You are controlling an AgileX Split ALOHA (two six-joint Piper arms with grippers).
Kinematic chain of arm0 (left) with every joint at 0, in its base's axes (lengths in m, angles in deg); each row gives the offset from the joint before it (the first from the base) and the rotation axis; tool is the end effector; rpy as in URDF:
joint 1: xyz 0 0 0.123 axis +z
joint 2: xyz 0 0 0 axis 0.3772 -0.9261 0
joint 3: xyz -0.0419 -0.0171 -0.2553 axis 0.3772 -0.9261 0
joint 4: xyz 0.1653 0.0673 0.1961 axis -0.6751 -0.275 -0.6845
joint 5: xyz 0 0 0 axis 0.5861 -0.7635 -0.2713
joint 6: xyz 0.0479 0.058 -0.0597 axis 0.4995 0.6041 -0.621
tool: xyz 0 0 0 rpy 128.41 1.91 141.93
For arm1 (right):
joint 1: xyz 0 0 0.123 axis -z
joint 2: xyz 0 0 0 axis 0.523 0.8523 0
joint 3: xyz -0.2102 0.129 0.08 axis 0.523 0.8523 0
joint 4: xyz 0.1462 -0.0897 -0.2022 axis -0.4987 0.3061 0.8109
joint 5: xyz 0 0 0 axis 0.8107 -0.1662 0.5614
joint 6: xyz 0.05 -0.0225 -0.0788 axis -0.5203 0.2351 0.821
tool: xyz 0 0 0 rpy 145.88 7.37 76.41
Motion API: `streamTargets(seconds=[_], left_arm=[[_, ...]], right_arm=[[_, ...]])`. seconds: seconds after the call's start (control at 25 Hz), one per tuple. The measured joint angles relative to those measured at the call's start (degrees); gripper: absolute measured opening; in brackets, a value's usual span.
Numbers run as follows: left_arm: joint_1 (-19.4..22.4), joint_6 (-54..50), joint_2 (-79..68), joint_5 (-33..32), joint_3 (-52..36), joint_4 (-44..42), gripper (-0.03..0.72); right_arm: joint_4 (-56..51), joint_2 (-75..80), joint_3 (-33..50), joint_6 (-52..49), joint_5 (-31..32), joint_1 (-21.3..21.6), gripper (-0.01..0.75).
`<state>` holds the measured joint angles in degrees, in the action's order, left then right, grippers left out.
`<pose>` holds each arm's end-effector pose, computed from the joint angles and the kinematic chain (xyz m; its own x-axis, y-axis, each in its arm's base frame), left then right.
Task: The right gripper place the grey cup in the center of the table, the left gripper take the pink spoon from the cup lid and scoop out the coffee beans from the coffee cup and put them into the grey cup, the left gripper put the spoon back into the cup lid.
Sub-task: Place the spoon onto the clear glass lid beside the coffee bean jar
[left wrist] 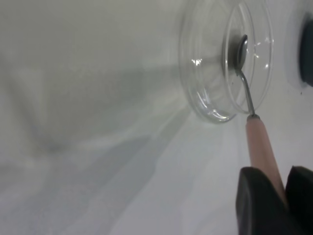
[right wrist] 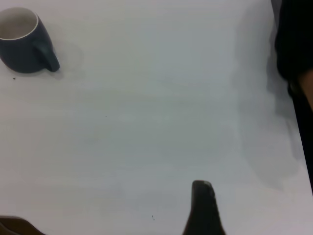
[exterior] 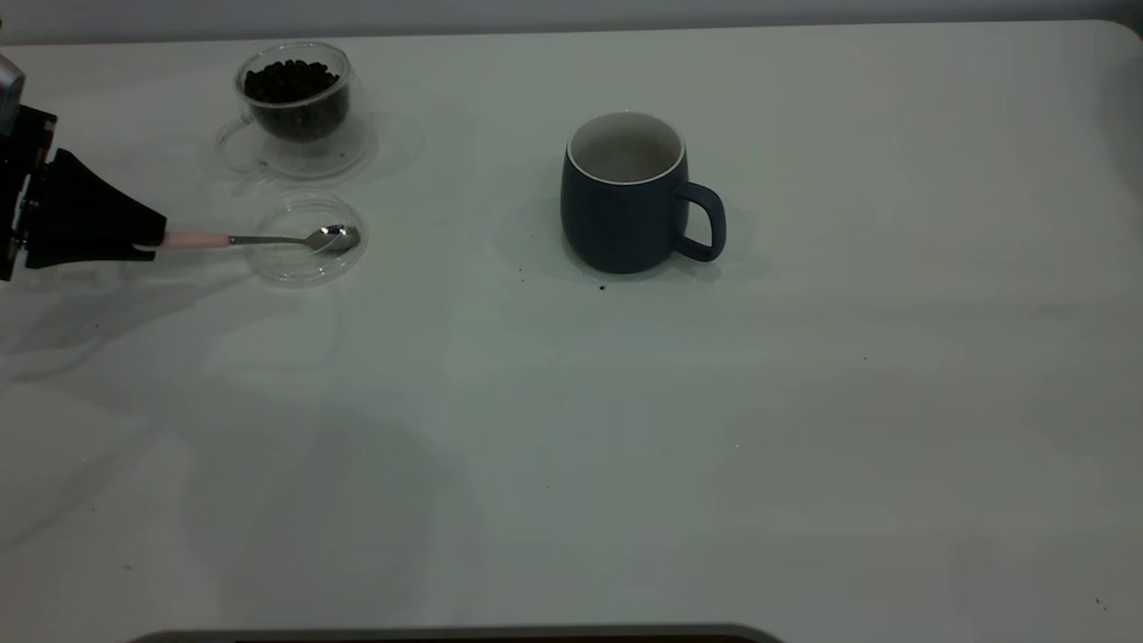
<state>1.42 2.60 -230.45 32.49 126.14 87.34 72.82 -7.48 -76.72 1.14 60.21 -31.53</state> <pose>0.3685 0.0846 -0.0366 -0.9567 -0.1976 -0.2140 0.0068 0.7194 -0.6946 0.0426 0.0012 0.2660 -0.5648 -0.0573 -0.8233 -0.0424 0.9983 -0.0404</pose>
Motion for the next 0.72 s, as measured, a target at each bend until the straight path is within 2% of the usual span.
streamTargets(seconds=[0.2,0.36,0.48,0.72], left_arm=[[0.0,0.4,-0.2,1.4,0.0,-0.1,0.362],[0.0,1.2,-0.2,2.9,0.1,-0.3,0.451],[0.0,2.2,-0.2,3.3,0.1,-0.3,0.479],[0.0,2.8,1.7,4.8,2.0,-3.4,0.483]], right_arm=[[0.0,0.0,0.0,0.0,0.0,0.0,0.59],[0.0,0.0,0.0,0.0,0.0,0.0,0.59],[0.0,0.0,0.0,0.0,0.0,0.0,0.59],[0.0,0.0,0.0,0.0,0.0,0.0,0.59]])
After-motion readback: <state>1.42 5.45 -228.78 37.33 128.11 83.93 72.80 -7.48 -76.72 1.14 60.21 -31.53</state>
